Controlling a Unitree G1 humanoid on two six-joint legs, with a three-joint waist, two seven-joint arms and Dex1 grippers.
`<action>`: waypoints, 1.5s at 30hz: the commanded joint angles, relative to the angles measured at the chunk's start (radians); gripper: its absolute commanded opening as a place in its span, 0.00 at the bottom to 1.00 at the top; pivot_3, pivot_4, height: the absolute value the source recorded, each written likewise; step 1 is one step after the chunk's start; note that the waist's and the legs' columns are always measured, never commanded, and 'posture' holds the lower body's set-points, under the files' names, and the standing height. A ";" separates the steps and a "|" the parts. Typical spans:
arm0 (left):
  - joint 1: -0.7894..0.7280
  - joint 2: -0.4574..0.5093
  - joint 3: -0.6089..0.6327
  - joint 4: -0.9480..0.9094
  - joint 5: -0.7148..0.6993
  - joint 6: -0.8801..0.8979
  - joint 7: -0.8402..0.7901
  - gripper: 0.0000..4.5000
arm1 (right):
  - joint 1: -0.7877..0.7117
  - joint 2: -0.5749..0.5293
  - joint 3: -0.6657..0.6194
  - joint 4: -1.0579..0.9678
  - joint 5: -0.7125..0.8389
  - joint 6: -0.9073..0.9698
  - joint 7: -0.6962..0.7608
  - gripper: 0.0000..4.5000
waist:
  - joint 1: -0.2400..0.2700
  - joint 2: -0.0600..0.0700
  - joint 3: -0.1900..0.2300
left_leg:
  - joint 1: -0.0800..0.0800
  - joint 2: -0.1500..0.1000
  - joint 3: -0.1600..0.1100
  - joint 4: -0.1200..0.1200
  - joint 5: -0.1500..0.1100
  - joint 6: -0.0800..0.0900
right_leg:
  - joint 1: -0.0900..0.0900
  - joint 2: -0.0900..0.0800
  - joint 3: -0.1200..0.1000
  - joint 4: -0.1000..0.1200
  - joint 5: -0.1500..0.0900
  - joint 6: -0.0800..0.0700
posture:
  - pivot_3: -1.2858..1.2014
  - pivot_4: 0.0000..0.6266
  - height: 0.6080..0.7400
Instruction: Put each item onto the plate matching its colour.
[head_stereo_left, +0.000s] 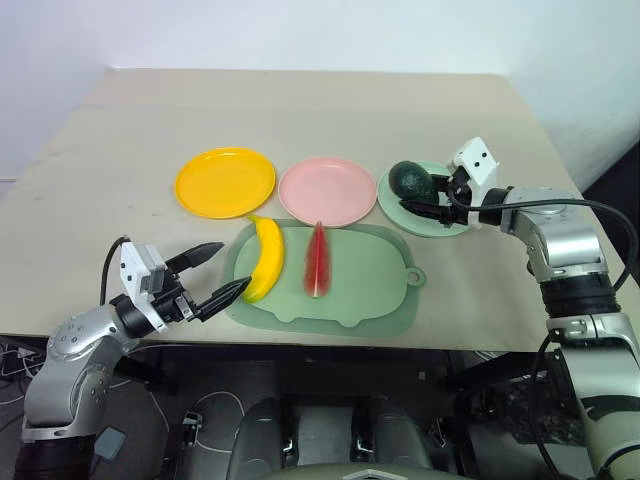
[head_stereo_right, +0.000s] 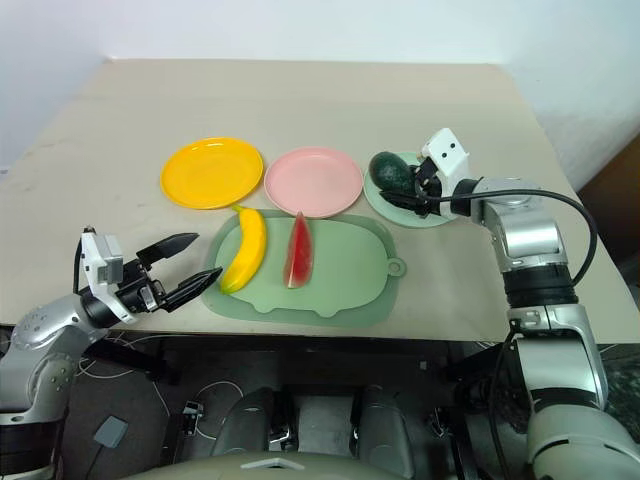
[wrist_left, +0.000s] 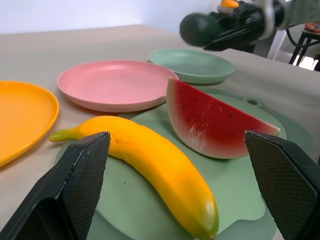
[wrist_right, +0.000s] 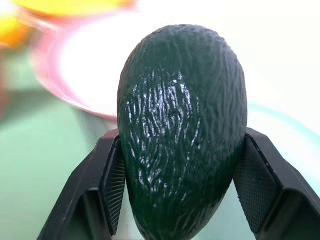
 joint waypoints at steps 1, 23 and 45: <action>-0.019 0.005 0.002 -0.003 0.007 -0.017 0.000 1.00 | -0.074 0.021 0.021 0.136 -0.088 -0.028 -0.111 0.59 | -0.001 0.000 0.000 | 0.000 0.000 0.000 0.000 0.000 0.000 | 0.000 0.000 0.000 0.000 0.000 0.000 | 0.52 0.24 0.66; -0.032 0.003 0.000 0.019 0.015 -0.025 -0.005 1.00 | 0.056 -0.019 -0.117 -0.640 0.274 0.684 -0.031 0.99 | -0.001 0.002 0.000 | 0.000 0.002 0.000 -0.001 0.000 0.000 | -0.002 0.000 0.001 0.001 0.000 0.000 | 0.52 0.24 0.66; -0.069 -0.029 -0.056 0.065 0.037 -0.047 -0.011 1.00 | -0.043 0.422 -0.079 -0.609 0.529 1.209 -0.549 0.99 | -0.002 0.001 0.000 | -0.002 0.001 0.000 -0.001 0.000 0.000 | -0.002 0.001 0.001 0.000 0.000 0.000 | 0.52 0.24 0.66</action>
